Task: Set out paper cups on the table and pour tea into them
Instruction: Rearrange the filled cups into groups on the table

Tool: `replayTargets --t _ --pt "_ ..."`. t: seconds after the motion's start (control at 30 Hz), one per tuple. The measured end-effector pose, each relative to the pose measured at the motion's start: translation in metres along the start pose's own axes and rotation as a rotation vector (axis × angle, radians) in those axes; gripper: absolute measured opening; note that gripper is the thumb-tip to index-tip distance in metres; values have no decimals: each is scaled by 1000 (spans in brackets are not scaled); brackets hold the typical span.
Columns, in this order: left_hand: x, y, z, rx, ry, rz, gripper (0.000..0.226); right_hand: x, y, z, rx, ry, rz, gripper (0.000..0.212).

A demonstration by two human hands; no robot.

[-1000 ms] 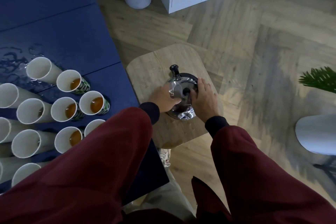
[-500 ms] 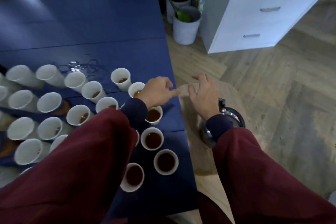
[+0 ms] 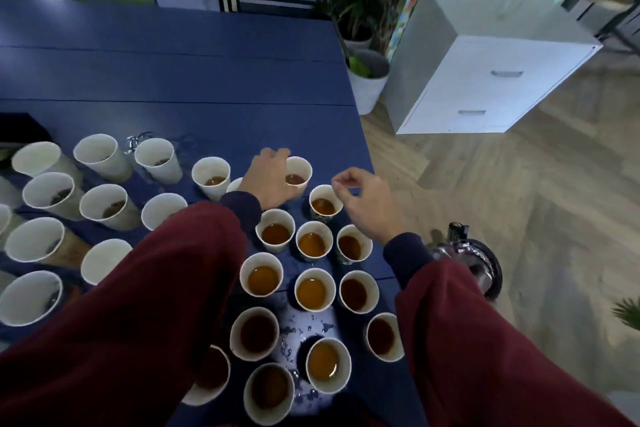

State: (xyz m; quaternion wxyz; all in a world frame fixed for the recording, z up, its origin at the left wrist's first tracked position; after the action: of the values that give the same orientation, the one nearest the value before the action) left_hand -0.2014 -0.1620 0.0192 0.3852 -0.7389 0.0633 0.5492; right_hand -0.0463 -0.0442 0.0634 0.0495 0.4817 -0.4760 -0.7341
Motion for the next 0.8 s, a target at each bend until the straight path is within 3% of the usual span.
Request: replayTargets --t 0.1,0.23,0.5,0.6,0.8 --pt "11 5 13 17 30 34 95 8 0 -2 2 12 -3 13" --pt "27 7 29 43 78 67 101 14 -2 10 -4 40 13 12" --pt "43 2 40 -24 60 -35 57 20 -18 43 -17 115 -19 14" --pt "31 2 42 -79 2 -97 52 27 -28 53 5 149 -29 28" --pt "-24 -46 50 42 -136 -158 48 49 -25 69 -31 215 47 82"
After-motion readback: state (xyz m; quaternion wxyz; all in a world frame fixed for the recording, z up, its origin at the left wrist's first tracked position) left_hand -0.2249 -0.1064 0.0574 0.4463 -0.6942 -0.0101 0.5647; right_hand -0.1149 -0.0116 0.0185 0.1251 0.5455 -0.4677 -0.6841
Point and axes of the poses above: each hand's wrist, its own z-axis towards the middle knuckle, its own x-axis out of the palm, y = z × x, the point moved 6 cm from there along z, towards the middle knuckle, and after that the axes turned 8 degrees about -y, right-handed, at the moved point
